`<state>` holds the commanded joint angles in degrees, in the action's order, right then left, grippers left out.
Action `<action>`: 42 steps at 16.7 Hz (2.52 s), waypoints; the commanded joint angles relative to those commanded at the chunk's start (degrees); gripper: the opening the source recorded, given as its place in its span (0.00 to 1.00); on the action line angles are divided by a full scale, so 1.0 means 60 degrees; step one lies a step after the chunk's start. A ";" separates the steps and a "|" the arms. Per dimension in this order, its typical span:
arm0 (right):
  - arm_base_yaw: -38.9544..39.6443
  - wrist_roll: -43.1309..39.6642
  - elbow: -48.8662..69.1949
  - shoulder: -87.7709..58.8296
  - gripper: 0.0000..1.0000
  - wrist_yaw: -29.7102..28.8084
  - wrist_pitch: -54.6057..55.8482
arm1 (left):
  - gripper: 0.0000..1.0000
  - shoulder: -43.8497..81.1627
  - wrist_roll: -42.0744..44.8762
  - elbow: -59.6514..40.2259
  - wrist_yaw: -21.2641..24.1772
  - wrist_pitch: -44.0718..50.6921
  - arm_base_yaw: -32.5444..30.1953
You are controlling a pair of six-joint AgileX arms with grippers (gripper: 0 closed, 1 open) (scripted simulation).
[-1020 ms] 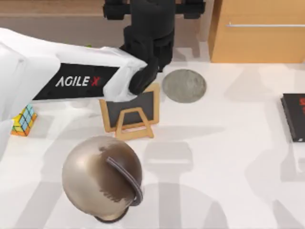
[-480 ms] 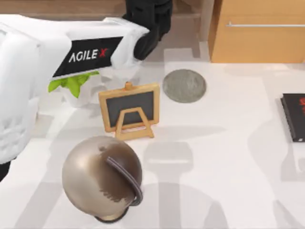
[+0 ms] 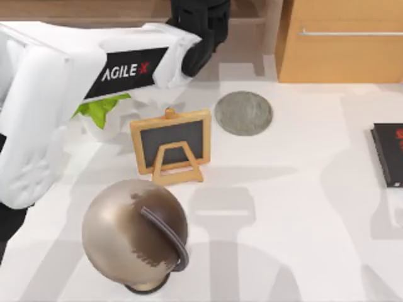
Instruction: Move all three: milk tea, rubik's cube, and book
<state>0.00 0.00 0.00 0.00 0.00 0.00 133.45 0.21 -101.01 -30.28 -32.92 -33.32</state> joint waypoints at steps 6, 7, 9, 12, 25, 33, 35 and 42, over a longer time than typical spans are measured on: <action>0.0000 0.0000 0.0000 0.0000 1.00 0.0000 0.0000 | 0.55 0.0000 0.0000 0.0000 0.0000 0.0000 0.0000; 0.0000 0.0000 0.0000 0.0000 1.00 0.0000 0.0000 | 0.47 0.0000 0.0000 0.0000 0.0000 0.0000 0.0000; 0.0000 0.0000 0.0000 0.0000 1.00 0.0000 0.0000 | 0.32 0.0000 0.0000 0.0000 0.0000 0.0000 0.0000; 0.0000 0.0000 0.0000 0.0000 1.00 0.0000 0.0000 | 0.10 0.0000 0.0000 0.0000 0.0000 0.0000 0.0000; 0.0000 0.0000 0.0000 0.0000 1.00 0.0000 0.0000 | 0.00 -0.0250 -0.0174 0.0297 -0.0143 -0.0185 0.0128; 0.0000 0.0000 0.0000 0.0000 1.00 0.0000 0.0000 | 0.00 -0.2180 -0.0287 0.3102 -0.0788 -0.1136 -0.0432; 0.0000 0.0000 0.0000 0.0000 1.00 0.0000 0.0000 | 0.00 -0.2400 -0.0008 0.3546 -0.0885 -0.1224 -0.0834; 0.0000 0.0000 0.0000 0.0000 1.00 0.0000 0.0000 | 0.00 -0.2436 0.0068 0.3573 -0.1011 -0.1347 -0.1006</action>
<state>0.00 0.00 0.00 0.00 0.00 0.00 118.83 0.62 -79.58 -36.34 -41.00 -39.35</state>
